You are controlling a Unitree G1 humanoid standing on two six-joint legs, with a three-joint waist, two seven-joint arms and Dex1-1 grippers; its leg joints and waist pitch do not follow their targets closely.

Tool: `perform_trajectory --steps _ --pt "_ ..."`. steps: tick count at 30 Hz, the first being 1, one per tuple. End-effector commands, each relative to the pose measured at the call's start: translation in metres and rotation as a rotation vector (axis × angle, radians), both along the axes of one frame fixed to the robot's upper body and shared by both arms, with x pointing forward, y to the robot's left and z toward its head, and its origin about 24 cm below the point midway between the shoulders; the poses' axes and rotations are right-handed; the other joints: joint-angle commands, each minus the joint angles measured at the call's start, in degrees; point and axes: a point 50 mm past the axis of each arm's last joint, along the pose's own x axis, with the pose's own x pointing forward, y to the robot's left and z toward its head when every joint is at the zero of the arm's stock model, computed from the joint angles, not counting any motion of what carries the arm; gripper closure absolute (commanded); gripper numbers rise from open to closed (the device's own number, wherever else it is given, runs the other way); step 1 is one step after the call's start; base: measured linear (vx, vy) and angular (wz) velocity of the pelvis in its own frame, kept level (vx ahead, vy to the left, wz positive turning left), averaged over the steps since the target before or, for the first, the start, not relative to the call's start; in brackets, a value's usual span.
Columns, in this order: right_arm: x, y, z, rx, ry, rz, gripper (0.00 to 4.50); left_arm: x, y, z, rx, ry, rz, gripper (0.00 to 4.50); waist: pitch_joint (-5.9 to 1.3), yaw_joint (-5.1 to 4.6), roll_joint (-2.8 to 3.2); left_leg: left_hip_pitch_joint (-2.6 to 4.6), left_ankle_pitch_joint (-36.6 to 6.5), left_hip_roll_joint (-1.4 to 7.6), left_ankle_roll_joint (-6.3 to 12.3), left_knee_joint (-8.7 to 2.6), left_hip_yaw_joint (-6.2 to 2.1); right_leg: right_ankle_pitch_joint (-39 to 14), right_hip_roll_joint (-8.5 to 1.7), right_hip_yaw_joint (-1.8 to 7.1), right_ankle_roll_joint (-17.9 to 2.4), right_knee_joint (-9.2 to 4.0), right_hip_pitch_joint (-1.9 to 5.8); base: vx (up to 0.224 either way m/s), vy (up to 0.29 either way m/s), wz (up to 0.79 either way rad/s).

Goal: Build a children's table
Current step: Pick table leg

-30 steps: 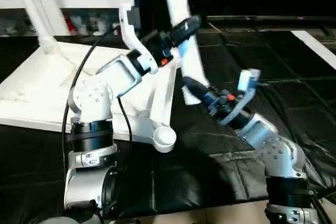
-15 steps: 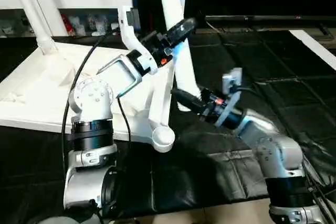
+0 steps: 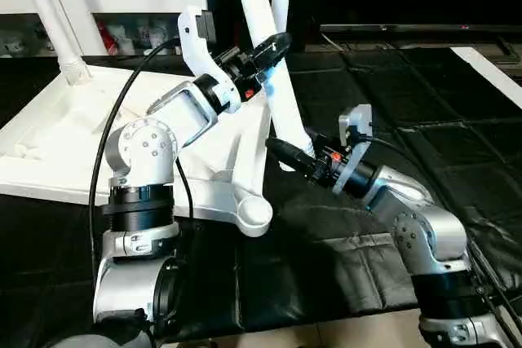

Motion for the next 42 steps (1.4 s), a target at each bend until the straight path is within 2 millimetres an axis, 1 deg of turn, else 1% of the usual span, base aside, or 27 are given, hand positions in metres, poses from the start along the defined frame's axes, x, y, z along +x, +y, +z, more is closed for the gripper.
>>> perform_trajectory --steps 1,3,4,5,7,8,10,13,14,15,18,21,22,24,26,28,29,30,31,32,35,36,37,38,40,41,42 --pt "0.002 0.001 0.004 -0.037 -0.033 -0.005 1.73 0.002 -0.003 0.010 0.001 -0.028 0.010 2.63 -4.73 0.05 -0.10 0.17 -7.2 0.73 1.25 -3.58 0.02 -13.1 -3.39 2.81 -7.7 -4.35 3.84 0.000 0.000 0.00" --pt "0.002 0.003 0.004 -0.046 -0.041 0.003 1.73 0.002 -0.001 0.012 -0.012 -0.031 0.027 2.66 -4.74 0.06 -0.15 0.12 -7.1 0.72 1.31 -3.55 0.02 -12.6 -3.37 2.84 -7.9 -4.26 3.86 0.000 0.000 0.00" --pt "0.001 0.003 0.004 -0.033 -0.031 0.008 1.17 0.003 -0.001 0.013 -0.014 -0.033 0.032 2.66 -4.74 0.05 -0.11 0.15 -7.1 0.73 1.32 -3.56 0.02 -12.5 -3.37 2.83 -8.0 -4.26 3.86 0.000 0.000 0.00" --pt "0.002 0.003 0.004 -0.031 -0.031 0.007 1.17 0.003 0.000 0.014 -0.014 -0.037 0.040 2.66 -4.72 0.03 -0.18 0.14 -7.3 0.72 1.42 -3.57 0.03 -12.5 -3.35 2.82 -8.1 -4.28 3.89 0.000 0.000 0.00" --pt "0.002 0.003 0.004 -0.054 -0.058 0.009 0.97 0.004 0.001 0.015 -0.007 -0.045 0.052 2.66 -4.72 0.02 -0.09 0.10 -7.3 0.66 1.34 -3.54 0.03 -12.7 -3.34 2.83 -7.8 -4.32 3.88 0.000 0.000 0.00" --pt "-0.001 0.004 0.004 -0.040 -0.075 0.040 0.76 0.005 0.002 0.016 -0.004 -0.048 0.059 2.66 -4.72 0.05 -0.11 0.13 -7.6 0.61 1.33 -3.53 0.07 -13.2 -3.33 2.79 -7.5 -4.39 3.89 0.000 0.000 0.00" --pt "-0.002 0.004 0.004 -0.040 -0.078 0.061 0.76 0.006 0.003 0.016 -0.002 -0.050 0.065 2.66 -4.71 0.07 -0.18 0.07 -7.7 0.65 1.47 -3.51 0.04 -13.4 -3.37 2.81 -7.4 -4.40 3.96 0.000 0.000 0.00" --pt "-0.010 0.002 0.000 -0.065 -0.051 0.127 0.45 0.008 0.009 0.019 0.024 -0.066 0.089 2.67 -4.73 0.14 -0.14 0.16 -7.2 0.71 1.90 -3.50 -0.01 -12.3 -3.21 2.83 -7.4 -4.30 3.95 0.000 0.000 0.00" --pt "-0.012 -0.001 -0.002 -0.078 -0.036 0.147 0.37 0.009 0.011 0.020 0.032 -0.072 0.096 2.67 -4.77 0.14 -0.18 0.09 -7.0 0.69 2.00 -3.48 -0.02 -11.7 -3.23 2.85 -7.4 -4.23 4.05 0.000 0.000 0.00" --pt "-0.013 -0.007 -0.007 -0.110 -0.018 0.147 0.31 0.009 0.013 0.022 0.043 -0.082 0.098 2.67 -4.79 0.19 -0.08 0.14 -6.8 0.70 1.92 -3.46 -0.06 -11.6 -3.26 2.85 -7.4 -4.15 4.05 0.000 0.000 0.00" --pt "-0.012 -0.013 -0.009 -0.129 -0.009 0.130 0.05 0.009 0.015 0.023 0.055 -0.090 0.098 2.67 -4.75 0.17 -0.19 0.03 -7.1 0.62 1.93 -3.40 0.01 -12.1 -3.31 2.80 -7.7 -4.26 4.03 0.000 0.000 0.00" --pt "-0.009 -0.028 -0.014 -0.178 0.003 0.067 0.00 0.010 0.018 0.024 0.074 -0.101 0.102 2.67 -4.71 0.15 -0.18 0.12 -7.2 0.69 1.65 -3.42 0.01 -13.1 -3.32 2.76 -7.9 -4.30 3.94 0.000 0.000 0.00" --pt "-0.007 -0.040 -0.011 -0.173 0.019 0.048 0.00 0.010 0.019 0.024 0.083 -0.109 0.100 2.67 -4.73 0.24 -0.23 0.28 -7.4 0.72 1.60 -3.37 0.06 -13.5 -3.33 2.79 -7.9 -4.34 3.88 0.000 0.000 0.00" --pt "-0.007 -0.047 -0.007 -0.155 0.018 0.039 0.00 0.009 0.019 0.025 0.092 -0.116 0.094 2.67 -4.72 0.36 -0.27 0.15 -7.4 0.64 1.69 -3.34 0.10 -13.6 -3.34 2.83 -7.9 -4.32 3.96 0.000 0.000 0.00" --pt "-0.005 -0.054 0.002 -0.133 -0.007 0.033 0.00 0.009 0.019 0.025 0.105 -0.124 0.082 2.67 -4.76 0.37 -0.35 0.10 -7.1 0.63 2.03 -3.27 0.07 -13.4 -3.34 2.77 -7.8 -4.25 3.99 0.000 0.000 0.00" --pt "-0.005 -0.056 0.004 -0.129 -0.013 0.032 0.00 0.009 0.019 0.025 0.107 -0.126 0.079 2.67 -4.80 0.35 -0.38 0.09 -6.7 0.57 2.32 -3.19 0.13 -13.0 -3.28 2.73 -8.1 -4.21 3.97 0.000 0.000 0.00" --pt "-0.002 -0.059 0.012 -0.088 -0.026 0.022 0.00 0.007 0.018 0.024 0.119 -0.134 0.055 2.67 -4.82 0.34 -0.40 0.05 -6.6 0.54 2.49 -3.17 0.14 -12.9 -3.30 2.73 -8.2 -4.22 4.00 0.000 0.000 0.00" --pt "-0.001 -0.060 0.017 -0.068 -0.032 0.017 0.00 0.006 0.017 0.023 0.125 -0.140 0.036 2.67 -4.82 0.25 -0.28 0.07 -6.4 0.59 2.65 -3.25 0.07 -12.9 -3.29 2.67 -8.5 -4.19 4.00 0.000 0.000 0.00" --pt "0.001 -0.060 0.025 -0.030 -0.038 0.029 0.00 0.003 0.014 0.021 0.139 -0.152 -0.009 2.67 -4.87 0.21 -0.31 0.03 -6.3 0.60 2.65 -3.19 0.07 -12.7 -3.25 2.67 -8.5 -4.11 4.00 0.000 0.000 0.00" --pt "0.001 -0.059 0.026 -0.018 -0.034 0.042 0.00 0.002 0.014 0.021 0.142 -0.156 -0.023 2.67 -4.89 0.17 -0.14 0.17 -6.3 0.67 2.64 -3.19 0.08 -12.6 -3.26 2.72 -8.9 -4.01 3.90 0.000 0.000 0.00" --pt "0.001 -0.056 0.033 0.022 -0.014 0.096 0.00 -0.002 0.011 0.020 0.151 -0.173 -0.080 2.67 -4.90 0.20 -0.19 0.13 -6.1 0.70 2.86 -3.15 0.11 -12.2 -3.31 2.70 -9.3 -4.02 3.97 0.000 0.000 0.00" --pt "0.000 -0.051 0.039 0.048 0.011 0.172 0.00 -0.010 0.007 0.020 0.167 -0.204 -0.175 2.67 -4.90 0.21 -0.16 0.14 -6.1 0.70 2.84 -3.16 0.11 -12.2 -3.27 2.68 -9.4 -4.02 3.94 0.000 0.000 0.00" --pt "0.000 -0.048 0.041 0.057 0.026 0.202 0.00 -0.014 0.005 0.019 0.173 -0.220 -0.221 2.67 -4.95 0.18 -0.12 0.13 -5.8 0.68 2.94 -3.27 0.01 -12.1 -3.30 2.66 -9.7 -3.87 4.11 0.000 0.000 0.00" --pt "0.001 -0.047 0.043 0.058 0.031 0.219 0.00 -0.017 0.003 0.019 0.173 -0.231 -0.253 2.67 -4.88 0.17 0.02 0.22 -6.1 0.87 2.55 -3.24 0.06 -12.0 -3.33 2.71 -10.1 -3.88 3.80 0.000 0.000 0.00" --pt "0.002 -0.045 0.045 0.059 0.040 0.244 0.00 -0.020 0.002 0.020 0.170 -0.245 -0.289 2.67 -4.97 0.15 -0.02 0.21 -6.0 0.82 2.29 -3.22 0.07 -11.7 -3.33 2.68 -10.4 -3.74 3.92 0.000 0.000 0.00" --pt "0.001 -0.040 0.048 0.056 0.060 0.321 0.00 -0.025 0.001 0.023 0.151 -0.276 -0.349 2.67 -4.85 0.14 -0.33 0.19 -6.6 0.79 2.02 -3.25 0.16 -12.3 -3.30 2.69 -10.3 -3.90 3.96 0.000 0.000 0.00" --pt "0.001 -0.040 0.048 0.056 0.061 0.325 0.00 -0.025 0.000 0.023 0.150 -0.278 -0.352 2.67 -4.88 0.25 -0.24 0.25 -6.7 0.74 1.95 -3.22 0.14 -12.7 -3.35 2.65 -10.3 -3.87 4.01 0.000 0.000 0.00"
